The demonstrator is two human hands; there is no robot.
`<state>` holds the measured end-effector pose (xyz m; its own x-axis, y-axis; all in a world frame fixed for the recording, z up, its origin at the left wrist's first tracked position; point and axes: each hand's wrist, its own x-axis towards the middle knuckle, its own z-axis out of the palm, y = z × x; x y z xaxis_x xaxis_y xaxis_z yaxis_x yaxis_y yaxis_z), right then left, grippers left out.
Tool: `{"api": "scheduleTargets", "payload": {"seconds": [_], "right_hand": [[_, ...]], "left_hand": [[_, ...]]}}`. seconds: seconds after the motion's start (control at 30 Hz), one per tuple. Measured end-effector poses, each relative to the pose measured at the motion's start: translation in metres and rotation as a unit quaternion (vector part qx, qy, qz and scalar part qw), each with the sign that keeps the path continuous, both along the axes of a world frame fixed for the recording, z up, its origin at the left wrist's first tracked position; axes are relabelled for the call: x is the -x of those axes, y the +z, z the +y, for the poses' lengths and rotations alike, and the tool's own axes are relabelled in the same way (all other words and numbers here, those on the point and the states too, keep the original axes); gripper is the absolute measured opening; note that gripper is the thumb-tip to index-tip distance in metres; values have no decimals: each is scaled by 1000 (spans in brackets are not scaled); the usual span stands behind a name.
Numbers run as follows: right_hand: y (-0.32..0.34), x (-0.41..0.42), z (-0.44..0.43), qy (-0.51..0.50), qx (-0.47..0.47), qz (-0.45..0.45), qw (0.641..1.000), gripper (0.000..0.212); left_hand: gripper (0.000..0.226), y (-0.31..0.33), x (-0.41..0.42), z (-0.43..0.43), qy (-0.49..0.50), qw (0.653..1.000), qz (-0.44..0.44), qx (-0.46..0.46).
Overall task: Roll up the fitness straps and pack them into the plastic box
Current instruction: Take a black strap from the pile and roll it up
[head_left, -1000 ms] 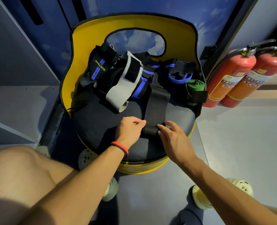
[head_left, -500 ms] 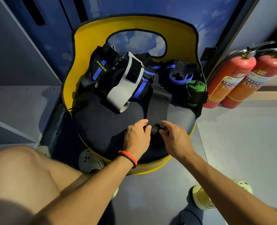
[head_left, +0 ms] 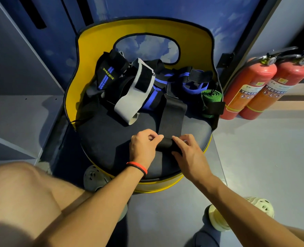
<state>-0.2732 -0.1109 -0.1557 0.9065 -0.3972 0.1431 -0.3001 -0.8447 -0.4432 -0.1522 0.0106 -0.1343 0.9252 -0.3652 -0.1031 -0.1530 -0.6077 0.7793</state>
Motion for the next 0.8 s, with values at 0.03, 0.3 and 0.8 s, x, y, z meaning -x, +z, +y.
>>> {"api": "scheduleTargets", "payload": {"seconds": [0.03,0.3,0.8], "right_hand": [[1,-3,1,-15,-5,-6,1000,52],[-7,-4,18,-68,7,-26,997,57],[8,-7,-14,-17,-206,27,978,38]], "left_hand": [[20,1,1,-1,1,1000,-6,-7],[45,-5,33,-4,-16,999,-33,-10],[46,-6,11,23,-74,997,-19,1]]}}
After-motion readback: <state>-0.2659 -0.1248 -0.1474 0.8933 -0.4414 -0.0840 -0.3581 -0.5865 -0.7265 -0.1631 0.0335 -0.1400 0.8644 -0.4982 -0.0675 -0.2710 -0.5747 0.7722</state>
